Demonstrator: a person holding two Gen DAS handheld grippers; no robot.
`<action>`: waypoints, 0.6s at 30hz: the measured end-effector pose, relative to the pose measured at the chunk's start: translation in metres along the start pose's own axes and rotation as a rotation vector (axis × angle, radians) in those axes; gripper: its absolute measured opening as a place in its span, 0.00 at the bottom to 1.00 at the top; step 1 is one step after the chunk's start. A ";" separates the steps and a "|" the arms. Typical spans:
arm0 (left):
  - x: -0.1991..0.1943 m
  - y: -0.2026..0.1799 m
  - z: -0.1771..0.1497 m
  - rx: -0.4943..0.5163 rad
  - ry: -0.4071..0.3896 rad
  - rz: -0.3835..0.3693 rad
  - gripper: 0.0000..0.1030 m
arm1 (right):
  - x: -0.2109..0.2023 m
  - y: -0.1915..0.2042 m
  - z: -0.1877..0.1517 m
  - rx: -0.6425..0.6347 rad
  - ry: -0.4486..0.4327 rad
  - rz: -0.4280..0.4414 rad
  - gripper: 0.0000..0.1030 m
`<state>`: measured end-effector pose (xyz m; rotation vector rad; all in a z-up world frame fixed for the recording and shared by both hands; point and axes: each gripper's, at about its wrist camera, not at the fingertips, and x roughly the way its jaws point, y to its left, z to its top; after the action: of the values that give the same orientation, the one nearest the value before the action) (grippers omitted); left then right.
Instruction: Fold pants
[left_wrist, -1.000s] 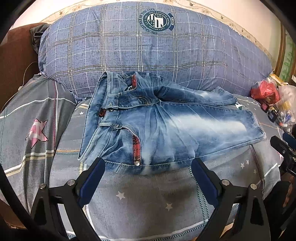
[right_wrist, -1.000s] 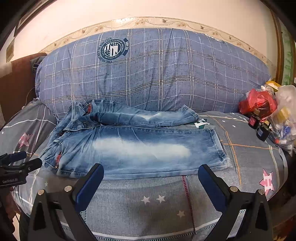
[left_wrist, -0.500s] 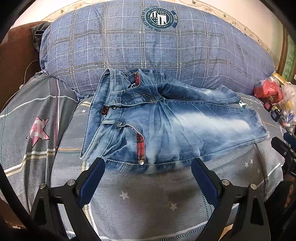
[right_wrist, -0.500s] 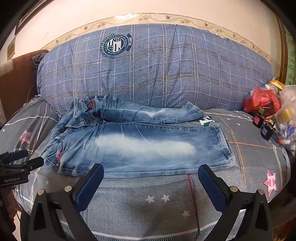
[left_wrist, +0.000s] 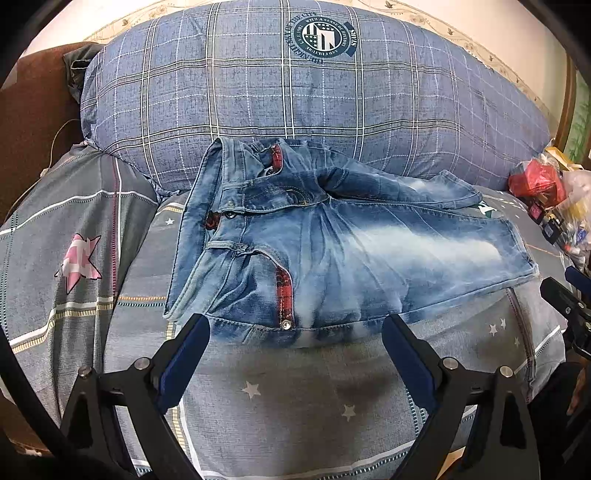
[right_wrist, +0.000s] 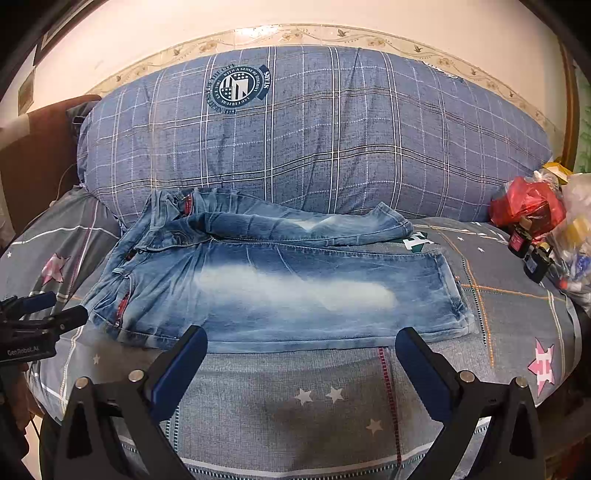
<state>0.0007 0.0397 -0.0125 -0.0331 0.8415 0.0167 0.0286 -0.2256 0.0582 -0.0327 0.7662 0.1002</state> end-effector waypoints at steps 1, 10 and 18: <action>0.000 0.000 0.000 0.000 -0.001 0.001 0.91 | 0.000 0.000 0.000 0.001 0.001 0.001 1.00; 0.004 0.002 0.001 -0.002 0.003 0.003 0.91 | 0.005 0.003 -0.001 -0.004 0.011 0.004 1.00; 0.014 0.004 0.000 -0.010 0.017 0.012 0.91 | 0.016 0.006 -0.002 -0.012 0.026 0.010 1.00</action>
<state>0.0099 0.0442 -0.0225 -0.0378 0.8587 0.0315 0.0376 -0.2184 0.0459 -0.0419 0.7920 0.1139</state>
